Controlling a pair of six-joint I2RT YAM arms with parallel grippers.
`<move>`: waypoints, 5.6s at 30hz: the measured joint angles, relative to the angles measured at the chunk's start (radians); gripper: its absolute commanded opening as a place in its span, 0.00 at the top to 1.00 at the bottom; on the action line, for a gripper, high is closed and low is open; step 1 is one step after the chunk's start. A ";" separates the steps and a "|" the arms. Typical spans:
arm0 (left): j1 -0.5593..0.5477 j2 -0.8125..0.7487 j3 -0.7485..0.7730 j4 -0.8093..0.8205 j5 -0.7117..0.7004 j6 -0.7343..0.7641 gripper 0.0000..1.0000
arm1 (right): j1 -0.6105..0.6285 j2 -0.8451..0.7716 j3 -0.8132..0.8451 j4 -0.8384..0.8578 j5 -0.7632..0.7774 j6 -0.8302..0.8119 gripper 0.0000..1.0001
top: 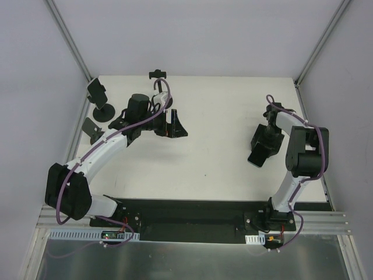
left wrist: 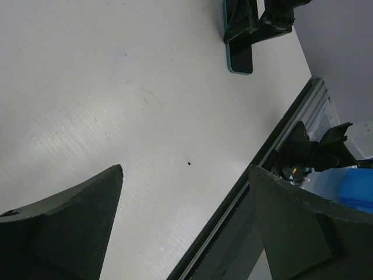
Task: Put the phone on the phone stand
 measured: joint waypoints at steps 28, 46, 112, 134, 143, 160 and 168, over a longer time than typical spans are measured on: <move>0.077 0.148 0.036 -0.002 0.098 -0.047 0.19 | 0.666 -0.402 -0.277 0.617 -0.227 -0.429 0.99; 0.005 0.268 0.041 0.077 0.317 -0.110 0.84 | 0.847 -0.396 -0.122 0.501 -0.175 -0.569 1.00; 0.956 0.065 0.229 -0.432 -0.035 0.846 1.00 | 0.690 -0.393 -0.204 1.073 -0.266 -0.334 0.04; 0.956 0.066 0.238 -0.498 -0.158 0.964 1.00 | 0.685 -0.404 -0.237 1.125 -0.312 -0.322 0.03; 0.954 0.119 0.260 -0.500 -0.158 0.947 1.00 | 0.685 -0.404 -0.237 1.132 -0.315 -0.319 0.03; 0.929 0.177 0.300 -0.478 -0.253 0.898 0.45 | 0.680 -0.404 -0.237 1.132 -0.320 -0.319 0.03; 0.929 0.187 0.301 -0.469 -0.264 0.864 0.25 | 0.680 -0.404 -0.237 1.133 -0.333 -0.319 0.03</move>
